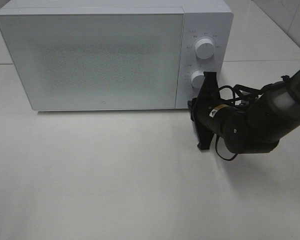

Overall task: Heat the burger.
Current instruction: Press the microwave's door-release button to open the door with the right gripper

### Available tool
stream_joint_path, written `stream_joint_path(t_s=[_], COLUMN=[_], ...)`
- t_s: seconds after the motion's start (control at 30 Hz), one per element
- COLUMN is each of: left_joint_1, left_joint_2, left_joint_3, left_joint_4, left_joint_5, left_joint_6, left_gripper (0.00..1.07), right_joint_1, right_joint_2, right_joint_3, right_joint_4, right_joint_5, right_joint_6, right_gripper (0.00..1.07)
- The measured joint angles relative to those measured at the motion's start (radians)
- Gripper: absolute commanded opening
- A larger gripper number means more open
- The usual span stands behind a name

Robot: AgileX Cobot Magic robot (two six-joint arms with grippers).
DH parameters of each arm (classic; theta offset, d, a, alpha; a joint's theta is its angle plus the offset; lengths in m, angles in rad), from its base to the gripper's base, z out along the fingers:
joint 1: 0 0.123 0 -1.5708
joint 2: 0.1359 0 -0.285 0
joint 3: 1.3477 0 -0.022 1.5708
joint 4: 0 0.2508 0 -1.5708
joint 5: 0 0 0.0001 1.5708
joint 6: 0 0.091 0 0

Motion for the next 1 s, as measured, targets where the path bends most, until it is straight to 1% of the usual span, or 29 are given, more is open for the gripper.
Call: stream_joint_path(t_s=[0.13, 0.4, 1.0], left_joint_1=[0.000, 0.000, 0.000], left_joint_2=[0.000, 0.000, 0.000], left_joint_3=[0.000, 0.000, 0.000], left_joint_4=[0.000, 0.000, 0.000], left_joint_5=[0.000, 0.000, 0.000], left_joint_6=[0.000, 0.000, 0.000], left_gripper=[0.98, 0.98, 0.98], right_joint_1=[0.000, -0.013, -0.021], right_joint_2=[0.017, 0.022, 0.025], right_joint_3=[-0.024, -0.024, -0.024], right_joint_4=[0.008, 0.035, 0.038], right_joint_5=[-0.001, -0.013, -0.048], right_joint_6=[0.006, -0.010, -0.042], right_gripper=[0.00, 0.00, 0.00])
